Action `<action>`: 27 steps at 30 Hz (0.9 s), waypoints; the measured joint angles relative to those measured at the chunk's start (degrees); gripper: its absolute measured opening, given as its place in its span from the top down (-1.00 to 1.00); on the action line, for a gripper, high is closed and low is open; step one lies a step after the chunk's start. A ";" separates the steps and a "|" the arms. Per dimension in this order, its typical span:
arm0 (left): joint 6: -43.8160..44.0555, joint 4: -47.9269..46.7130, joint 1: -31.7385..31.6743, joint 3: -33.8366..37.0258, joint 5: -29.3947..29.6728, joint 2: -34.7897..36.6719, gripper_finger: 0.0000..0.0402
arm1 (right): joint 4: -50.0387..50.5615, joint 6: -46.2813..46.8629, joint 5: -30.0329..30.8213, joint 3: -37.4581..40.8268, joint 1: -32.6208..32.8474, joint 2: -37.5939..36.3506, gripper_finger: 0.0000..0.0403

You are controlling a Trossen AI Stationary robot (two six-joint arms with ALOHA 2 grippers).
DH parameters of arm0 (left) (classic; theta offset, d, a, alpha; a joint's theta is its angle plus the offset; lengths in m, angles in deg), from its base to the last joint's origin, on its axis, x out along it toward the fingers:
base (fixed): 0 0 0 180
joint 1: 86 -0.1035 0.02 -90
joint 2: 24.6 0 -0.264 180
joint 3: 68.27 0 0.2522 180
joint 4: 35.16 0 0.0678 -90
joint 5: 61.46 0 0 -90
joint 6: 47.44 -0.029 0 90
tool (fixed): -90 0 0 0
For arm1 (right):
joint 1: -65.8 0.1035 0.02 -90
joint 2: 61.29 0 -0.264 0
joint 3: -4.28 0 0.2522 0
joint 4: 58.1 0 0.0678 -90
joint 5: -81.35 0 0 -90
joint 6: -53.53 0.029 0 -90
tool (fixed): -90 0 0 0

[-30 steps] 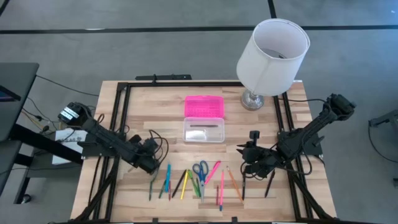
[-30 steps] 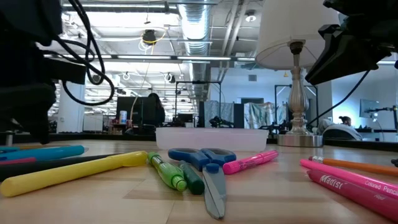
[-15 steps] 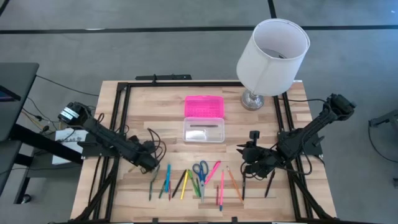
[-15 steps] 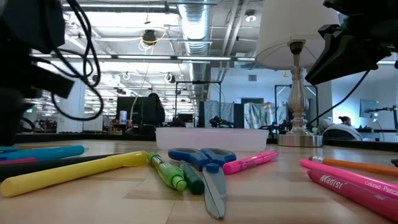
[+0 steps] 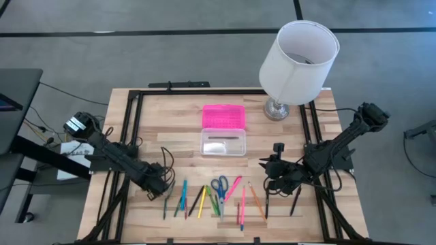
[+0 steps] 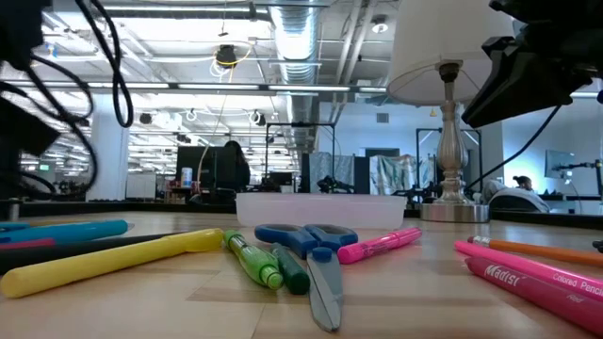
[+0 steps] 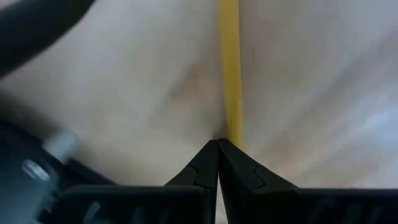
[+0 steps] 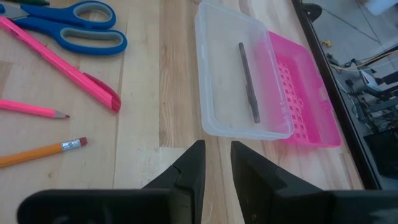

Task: Pick & place school supplies into a supply box
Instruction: Put the yellow pencil into the supply box

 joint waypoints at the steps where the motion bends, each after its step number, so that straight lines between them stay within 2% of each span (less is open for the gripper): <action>1: 1.22 0.32 0.66 0.01 -0.71 0.00 0.97 | -0.02 0.00 0.00 0.00 0.00 -0.01 0.65; 5: 4.92 2.58 3.41 0.01 -2.46 0.00 0.97 | -0.42 0.00 0.00 0.00 0.00 -0.01 0.65; 11: 6.90 6.78 5.93 0.03 -0.62 0.00 0.97 | -0.83 -0.02 0.00 0.00 0.00 -0.01 0.65; 27: 0.15 13.94 5.63 -0.26 5.84 0.09 0.97 | -1.26 -0.02 -0.28 0.00 -3.80 0.98 0.65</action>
